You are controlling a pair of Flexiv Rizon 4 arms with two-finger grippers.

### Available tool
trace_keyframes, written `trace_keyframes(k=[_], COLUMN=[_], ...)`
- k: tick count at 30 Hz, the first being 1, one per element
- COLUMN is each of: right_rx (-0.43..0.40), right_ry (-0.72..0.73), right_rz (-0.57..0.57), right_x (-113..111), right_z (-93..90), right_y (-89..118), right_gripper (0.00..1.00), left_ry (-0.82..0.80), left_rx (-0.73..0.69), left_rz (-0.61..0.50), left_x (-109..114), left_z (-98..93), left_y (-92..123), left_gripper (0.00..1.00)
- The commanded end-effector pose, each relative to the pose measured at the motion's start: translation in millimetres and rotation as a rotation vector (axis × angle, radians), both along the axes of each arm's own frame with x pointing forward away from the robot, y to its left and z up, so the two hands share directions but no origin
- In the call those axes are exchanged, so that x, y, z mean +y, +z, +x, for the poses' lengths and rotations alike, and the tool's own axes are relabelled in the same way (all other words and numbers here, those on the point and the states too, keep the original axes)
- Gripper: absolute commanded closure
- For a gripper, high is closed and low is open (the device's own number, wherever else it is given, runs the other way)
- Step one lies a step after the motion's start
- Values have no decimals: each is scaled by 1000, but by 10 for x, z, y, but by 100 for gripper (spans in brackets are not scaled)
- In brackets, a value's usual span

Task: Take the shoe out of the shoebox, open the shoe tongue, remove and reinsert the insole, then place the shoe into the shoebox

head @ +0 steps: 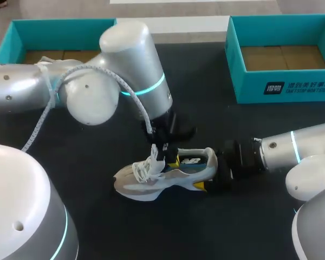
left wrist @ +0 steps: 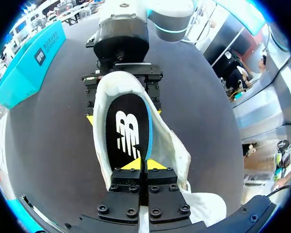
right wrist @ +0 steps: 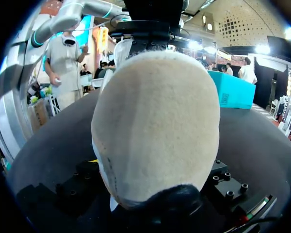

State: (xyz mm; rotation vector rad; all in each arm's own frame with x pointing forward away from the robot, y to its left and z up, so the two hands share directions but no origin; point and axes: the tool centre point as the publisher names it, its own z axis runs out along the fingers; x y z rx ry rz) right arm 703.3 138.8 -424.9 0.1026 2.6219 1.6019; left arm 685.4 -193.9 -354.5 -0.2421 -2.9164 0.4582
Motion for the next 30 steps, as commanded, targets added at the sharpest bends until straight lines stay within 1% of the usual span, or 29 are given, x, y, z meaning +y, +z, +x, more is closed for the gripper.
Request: trace_keyframes(k=[1, 5, 17, 23, 30], right_rx=[-1, -1, -1, -1, -1], right_ry=[-3, -3, -3, -3, -3], right_rz=[-4, -4, -4, -4, -4], right_x=[29, 29, 29, 29, 29], right_z=[16, 16, 16, 16, 16], right_y=[-39, -39, -39, -39, -39], right_gripper=[100, 100, 100, 100, 100], left_ry=[8, 20, 10, 41, 52], left_rx=[29, 49, 59, 51, 58], left_rz=[-37, -65, -165, -214, -276], left_x=[125, 108, -11, -76, -299], left_z=[79, 110, 29, 50, 51], left_y=[89, 148, 457, 572, 672], left_gripper=[100, 100, 100, 100, 100])
